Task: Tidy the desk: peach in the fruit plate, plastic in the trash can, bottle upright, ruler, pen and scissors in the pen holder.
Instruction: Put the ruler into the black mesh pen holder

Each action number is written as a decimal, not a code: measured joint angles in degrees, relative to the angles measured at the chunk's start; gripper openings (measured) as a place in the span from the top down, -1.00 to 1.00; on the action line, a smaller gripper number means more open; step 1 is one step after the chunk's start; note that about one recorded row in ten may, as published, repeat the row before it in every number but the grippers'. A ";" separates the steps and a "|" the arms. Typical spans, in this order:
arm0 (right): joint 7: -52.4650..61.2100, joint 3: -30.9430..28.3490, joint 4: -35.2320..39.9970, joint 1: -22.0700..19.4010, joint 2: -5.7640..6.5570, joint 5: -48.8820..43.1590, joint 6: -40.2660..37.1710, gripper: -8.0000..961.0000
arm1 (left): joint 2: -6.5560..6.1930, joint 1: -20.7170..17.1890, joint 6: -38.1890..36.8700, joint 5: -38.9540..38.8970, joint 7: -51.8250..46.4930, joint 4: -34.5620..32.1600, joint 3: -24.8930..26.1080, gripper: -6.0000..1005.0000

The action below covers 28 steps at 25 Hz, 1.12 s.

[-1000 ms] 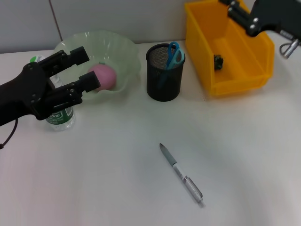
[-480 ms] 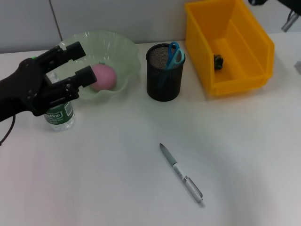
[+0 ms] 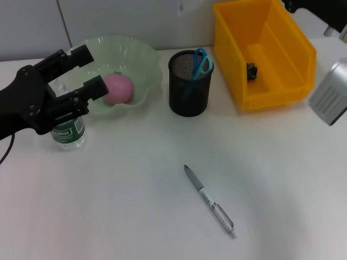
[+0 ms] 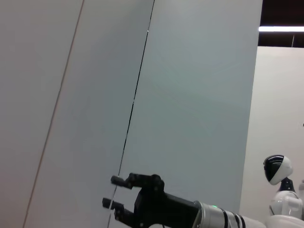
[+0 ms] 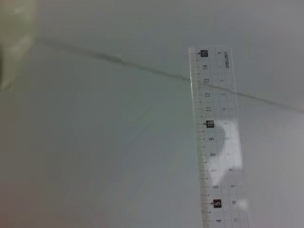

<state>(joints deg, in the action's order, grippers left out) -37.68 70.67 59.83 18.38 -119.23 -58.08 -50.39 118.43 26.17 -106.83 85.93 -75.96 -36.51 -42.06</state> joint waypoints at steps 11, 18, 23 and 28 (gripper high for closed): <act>-28.95 0.81 -0.21 0.96 -0.11 0.41 -0.17 0.20 | 0.21 -1.60 -0.64 -0.24 5.01 1.26 -0.39 -0.61; -40.65 0.31 -1.59 3.17 0.16 -0.80 1.01 0.20 | 0.23 -1.76 -1.28 -0.39 7.19 3.73 -0.39 -0.61; -41.87 0.23 -3.04 5.26 0.19 -5.12 3.64 0.20 | 0.22 -2.20 -1.65 -0.43 9.54 6.23 -0.55 -0.61; -42.29 0.82 -6.29 8.61 0.17 -9.24 6.53 0.20 | 0.27 -2.89 -2.35 -0.43 11.24 7.37 -0.48 -0.60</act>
<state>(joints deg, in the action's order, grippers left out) -79.97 71.49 53.54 26.99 -119.06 -67.32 -43.86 118.70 23.28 -109.18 85.51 -64.73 -29.14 -42.54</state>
